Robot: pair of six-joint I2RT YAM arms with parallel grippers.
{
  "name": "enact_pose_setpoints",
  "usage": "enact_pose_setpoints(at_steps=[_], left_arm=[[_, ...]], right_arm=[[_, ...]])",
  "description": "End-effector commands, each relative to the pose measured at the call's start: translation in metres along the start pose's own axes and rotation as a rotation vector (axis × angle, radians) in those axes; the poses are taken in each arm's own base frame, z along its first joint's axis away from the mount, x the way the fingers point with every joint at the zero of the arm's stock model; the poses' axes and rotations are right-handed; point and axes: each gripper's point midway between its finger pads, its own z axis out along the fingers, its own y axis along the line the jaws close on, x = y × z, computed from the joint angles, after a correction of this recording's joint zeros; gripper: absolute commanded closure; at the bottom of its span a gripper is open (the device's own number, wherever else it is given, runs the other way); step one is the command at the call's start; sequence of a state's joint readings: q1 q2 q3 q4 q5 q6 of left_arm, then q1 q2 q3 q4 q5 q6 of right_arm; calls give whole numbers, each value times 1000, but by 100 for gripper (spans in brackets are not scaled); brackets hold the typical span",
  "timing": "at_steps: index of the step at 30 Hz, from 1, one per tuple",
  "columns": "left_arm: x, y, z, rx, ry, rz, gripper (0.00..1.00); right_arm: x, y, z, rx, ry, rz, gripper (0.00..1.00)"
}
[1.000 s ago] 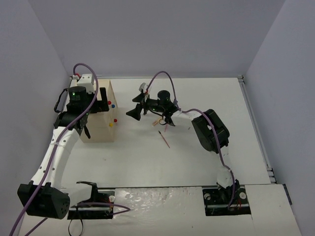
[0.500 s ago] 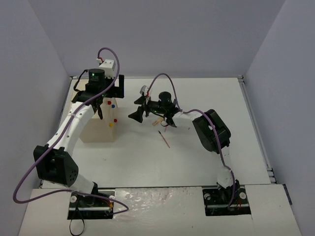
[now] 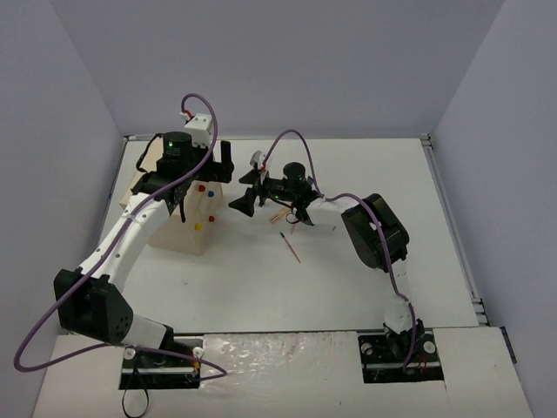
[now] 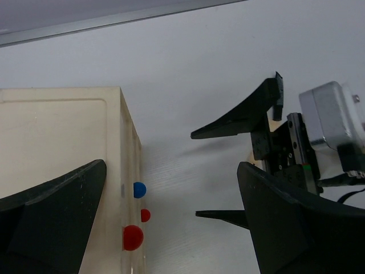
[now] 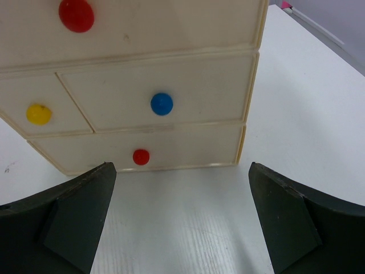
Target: Organize the makeup
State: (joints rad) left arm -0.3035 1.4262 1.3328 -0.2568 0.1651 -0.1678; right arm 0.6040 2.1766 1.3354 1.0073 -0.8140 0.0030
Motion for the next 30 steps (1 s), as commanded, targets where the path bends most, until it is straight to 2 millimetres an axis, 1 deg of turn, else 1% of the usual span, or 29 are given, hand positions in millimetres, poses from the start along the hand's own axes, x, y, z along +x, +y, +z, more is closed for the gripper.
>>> enact_pose_setpoints(at_steps=[1,3,6,9,12,17,19,21,22,24,27,30], left_arm=[[5,-37,-21,135,12,-67,3],[5,-30,-24,100,2,-56,3],[5,-25,-22,74,4,-50,3],[4,-23,-20,63,1,-51,3],[-1,-23,-22,61,-15,-57,3],[-14,-18,-39,27,-66,-53,3],[-23,-9,-52,-26,-101,-41,3],[-26,-1,-63,-75,-112,-25,3],[-26,4,-67,-100,-110,-17,3],[-24,20,-76,-190,-87,3,3],[-16,25,-77,-214,-54,17,3],[-5,24,-72,-199,-27,16,3]], right_arm=[[-59,-1,2,-24,-162,-114,0],[-62,-4,5,-18,-188,-118,2],[-66,-3,8,-19,-230,-100,8],[-69,2,11,-15,-253,-100,15],[-69,5,15,3,-258,-108,19],[-66,7,26,13,-262,-117,23],[-66,9,32,6,-258,-114,23],[-65,13,38,-1,-253,-115,23],[-64,13,40,-3,-249,-116,23],[-62,15,47,-8,-242,-121,24],[-59,18,53,-9,-236,-120,26],[-56,19,59,-11,-230,-116,29]])
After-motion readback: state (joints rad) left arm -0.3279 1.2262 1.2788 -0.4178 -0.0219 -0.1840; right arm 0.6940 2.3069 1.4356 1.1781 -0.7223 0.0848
